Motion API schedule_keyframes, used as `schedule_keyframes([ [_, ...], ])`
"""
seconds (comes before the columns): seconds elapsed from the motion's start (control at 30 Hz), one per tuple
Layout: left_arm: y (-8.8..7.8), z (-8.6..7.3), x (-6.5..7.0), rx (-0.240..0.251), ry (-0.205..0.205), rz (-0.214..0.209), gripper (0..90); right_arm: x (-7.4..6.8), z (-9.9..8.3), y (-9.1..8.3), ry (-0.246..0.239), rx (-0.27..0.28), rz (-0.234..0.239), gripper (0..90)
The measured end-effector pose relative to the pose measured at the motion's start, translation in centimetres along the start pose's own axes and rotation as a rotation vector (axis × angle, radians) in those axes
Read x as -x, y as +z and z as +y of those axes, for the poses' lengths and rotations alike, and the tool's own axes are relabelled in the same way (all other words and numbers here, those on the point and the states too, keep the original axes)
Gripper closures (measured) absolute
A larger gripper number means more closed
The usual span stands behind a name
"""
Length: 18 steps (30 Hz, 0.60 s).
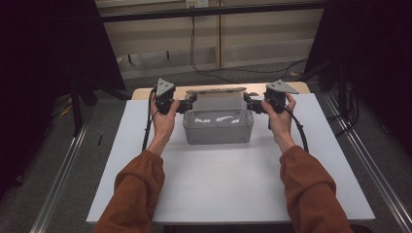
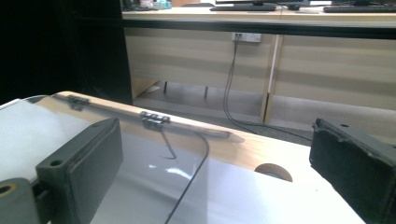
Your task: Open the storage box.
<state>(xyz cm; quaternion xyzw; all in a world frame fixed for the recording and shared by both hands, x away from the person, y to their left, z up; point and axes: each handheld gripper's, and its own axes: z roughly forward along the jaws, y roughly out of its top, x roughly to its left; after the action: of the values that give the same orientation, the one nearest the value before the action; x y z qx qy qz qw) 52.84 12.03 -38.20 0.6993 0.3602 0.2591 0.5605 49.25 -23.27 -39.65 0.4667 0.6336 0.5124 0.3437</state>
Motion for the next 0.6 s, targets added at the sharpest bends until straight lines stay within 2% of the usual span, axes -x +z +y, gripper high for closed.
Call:
schedule_keyframes([
  [0.03,-0.2,-0.1,0.0,0.004,0.009,-0.005,3.8,-0.1,-0.1,-0.2,-0.005,0.0,0.002,2.3],
  [0.13,-0.9,-0.3,0.2,0.006,-0.009,-0.007,3.9,-0.4,-0.2,-1.1,-0.003,0.0,0.017,3.4],
  [0.37,-2.7,-0.3,0.9,0.027,0.012,-0.018,2.9,-1.2,-0.6,-3.0,-0.037,0.015,0.011,1.7],
  [0.43,-3.3,-0.4,1.0,0.031,0.015,-0.034,2.9,-1.5,-0.8,-3.5,-0.042,0.006,0.021,1.3],
  [0.6,-4.4,-1.0,1.3,0.037,0.021,-0.032,2.8,-2.0,-1.4,-5.0,-0.055,0.014,0.019,0.0],
])
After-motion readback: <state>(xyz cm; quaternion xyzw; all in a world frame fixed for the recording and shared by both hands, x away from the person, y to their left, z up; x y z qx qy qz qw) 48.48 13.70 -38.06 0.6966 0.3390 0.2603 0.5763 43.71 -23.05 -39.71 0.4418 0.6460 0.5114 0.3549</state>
